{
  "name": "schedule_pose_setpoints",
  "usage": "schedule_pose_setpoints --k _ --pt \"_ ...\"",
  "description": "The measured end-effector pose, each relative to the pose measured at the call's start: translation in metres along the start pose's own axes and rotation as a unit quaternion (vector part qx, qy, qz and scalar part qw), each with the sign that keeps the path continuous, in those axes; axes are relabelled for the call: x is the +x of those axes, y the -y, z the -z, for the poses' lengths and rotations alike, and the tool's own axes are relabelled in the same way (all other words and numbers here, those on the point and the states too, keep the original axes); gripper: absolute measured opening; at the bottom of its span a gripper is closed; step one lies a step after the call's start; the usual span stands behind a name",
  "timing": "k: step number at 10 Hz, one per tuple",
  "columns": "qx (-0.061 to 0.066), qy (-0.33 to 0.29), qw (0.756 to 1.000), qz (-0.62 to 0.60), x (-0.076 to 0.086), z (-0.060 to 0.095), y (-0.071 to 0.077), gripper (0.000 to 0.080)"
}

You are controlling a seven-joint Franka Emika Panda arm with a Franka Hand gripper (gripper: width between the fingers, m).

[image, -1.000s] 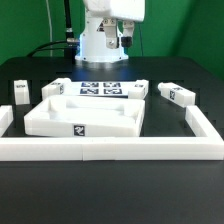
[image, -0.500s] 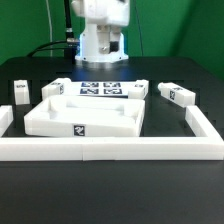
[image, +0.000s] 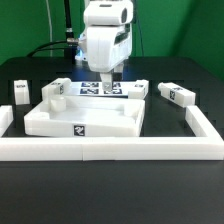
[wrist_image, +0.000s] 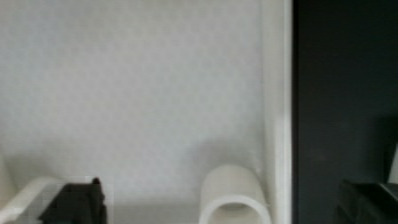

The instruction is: Assemble desk

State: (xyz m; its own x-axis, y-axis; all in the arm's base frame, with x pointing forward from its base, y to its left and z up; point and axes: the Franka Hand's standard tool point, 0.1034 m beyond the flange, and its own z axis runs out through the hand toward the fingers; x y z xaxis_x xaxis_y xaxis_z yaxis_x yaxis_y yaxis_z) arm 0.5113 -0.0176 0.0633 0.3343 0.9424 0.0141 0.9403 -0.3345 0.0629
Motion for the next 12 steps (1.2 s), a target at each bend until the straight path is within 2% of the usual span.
schedule_pose_setpoints --k 3,5,6,8,10,11,12 --pt "0.002 0.001 1.000 0.005 -0.001 -0.001 0.000 0.0650" --pt "0.026 0.006 0.999 0.021 -0.029 -0.031 0.018 0.0650" --pt "0.033 0.007 0.999 0.018 -0.034 -0.038 0.021 0.0650" --pt "0.038 0.007 0.999 0.016 -0.039 -0.051 0.022 0.0650" --pt "0.037 0.007 0.999 0.016 -0.039 -0.050 0.022 0.0650" --pt "0.038 0.007 0.999 0.016 -0.039 -0.051 0.022 0.0556" --pt "0.038 0.007 0.999 0.016 -0.039 -0.051 0.022 0.0421"
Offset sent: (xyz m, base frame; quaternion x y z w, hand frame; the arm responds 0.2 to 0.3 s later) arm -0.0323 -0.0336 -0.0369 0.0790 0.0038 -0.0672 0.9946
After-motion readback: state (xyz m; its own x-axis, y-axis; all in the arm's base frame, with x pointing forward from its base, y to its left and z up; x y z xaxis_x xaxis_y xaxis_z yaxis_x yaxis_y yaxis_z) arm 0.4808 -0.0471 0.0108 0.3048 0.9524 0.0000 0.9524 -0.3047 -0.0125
